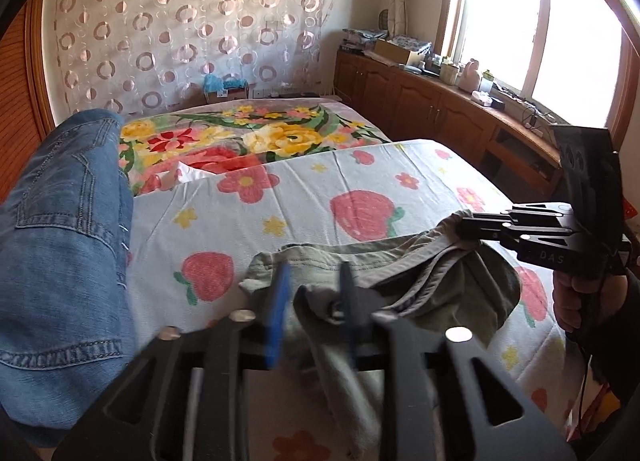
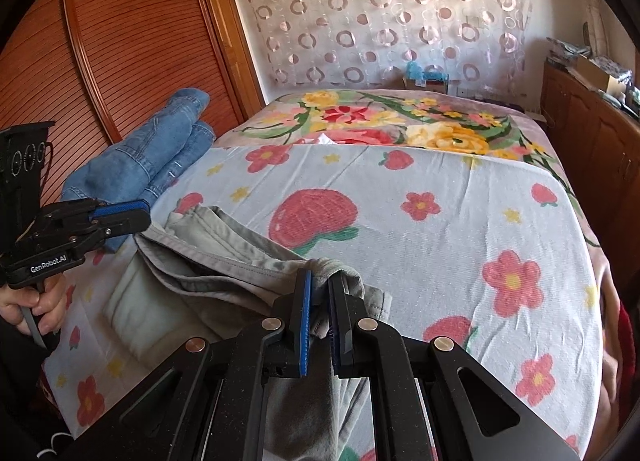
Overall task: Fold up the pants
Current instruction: 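Lift and fold the shorts over with both grippers, then release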
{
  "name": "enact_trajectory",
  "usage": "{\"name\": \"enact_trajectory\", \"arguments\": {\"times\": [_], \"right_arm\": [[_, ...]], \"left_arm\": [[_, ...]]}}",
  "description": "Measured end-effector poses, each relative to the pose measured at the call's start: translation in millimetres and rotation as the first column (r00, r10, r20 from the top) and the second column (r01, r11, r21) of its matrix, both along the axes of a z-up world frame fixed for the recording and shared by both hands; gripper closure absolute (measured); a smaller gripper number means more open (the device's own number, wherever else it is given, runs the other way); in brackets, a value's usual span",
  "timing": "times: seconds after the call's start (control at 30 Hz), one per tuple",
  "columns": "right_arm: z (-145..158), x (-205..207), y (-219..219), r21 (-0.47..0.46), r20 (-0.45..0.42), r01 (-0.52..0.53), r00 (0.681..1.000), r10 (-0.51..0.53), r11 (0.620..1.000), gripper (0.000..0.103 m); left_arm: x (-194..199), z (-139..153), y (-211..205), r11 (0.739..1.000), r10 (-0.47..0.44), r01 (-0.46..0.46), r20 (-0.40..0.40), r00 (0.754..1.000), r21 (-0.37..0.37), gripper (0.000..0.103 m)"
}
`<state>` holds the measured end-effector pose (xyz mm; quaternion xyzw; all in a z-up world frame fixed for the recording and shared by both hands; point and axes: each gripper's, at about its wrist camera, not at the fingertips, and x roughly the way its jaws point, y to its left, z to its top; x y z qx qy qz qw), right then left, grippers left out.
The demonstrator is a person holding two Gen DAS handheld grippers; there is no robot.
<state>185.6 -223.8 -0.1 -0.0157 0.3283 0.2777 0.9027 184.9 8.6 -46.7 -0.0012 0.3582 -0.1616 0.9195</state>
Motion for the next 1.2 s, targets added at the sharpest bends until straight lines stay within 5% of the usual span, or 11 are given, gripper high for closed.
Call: {"name": "enact_trajectory", "arguments": {"times": [0.03, 0.2, 0.33, 0.63, 0.93, 1.03, 1.2], "right_arm": [[0.0, 0.2, -0.1, -0.001, -0.003, 0.003, 1.0, -0.003, 1.0, 0.095], [1.8, 2.6, 1.1, -0.018, 0.01, 0.019, 1.0, -0.019, 1.0, 0.095], [10.6, -1.9, -2.9, -0.019, 0.043, 0.042, 0.998, -0.042, 0.999, 0.078], [15.1, -23.1, -30.7, -0.032, 0.043, 0.024, 0.999, -0.022, 0.999, 0.077], [6.2, -11.5, -7.8, -0.088, -0.006, -0.071, 0.997, 0.071, 0.994, 0.076], [9.2, 4.1, 1.3, -0.094, -0.003, -0.065, 0.998, 0.065, 0.993, 0.076], [5.5, 36.6, -3.6, -0.116, -0.013, 0.06, 0.998, -0.062, 0.991, 0.076]], "left_arm": [[-0.7, -0.2, 2.2, 1.0, -0.004, 0.004, -0.003, 1.0, -0.01, 0.058], [-4.4, -10.8, 5.6, 1.0, -0.03, 0.029, -0.051, 0.998, -0.01, 0.058], [-2.8, -19.0, 0.8, 0.999, -0.041, 0.043, -0.076, 0.996, 0.024, 0.058], [23.6, -22.3, -2.6, 0.997, 0.001, 0.006, -0.09, 0.996, 0.078, 0.058], [21.2, -9.4, 7.0, 1.0, 0.01, -0.009, -0.045, 0.999, 0.015, 0.057], [15.2, -1.0, 12.0, 1.0, 0.001, -0.001, -0.023, 1.0, -0.028, 0.023], [8.4, -0.4, 11.5, 1.0, 0.0, 0.0, -0.014, 1.0, -0.003, 0.023]]}}
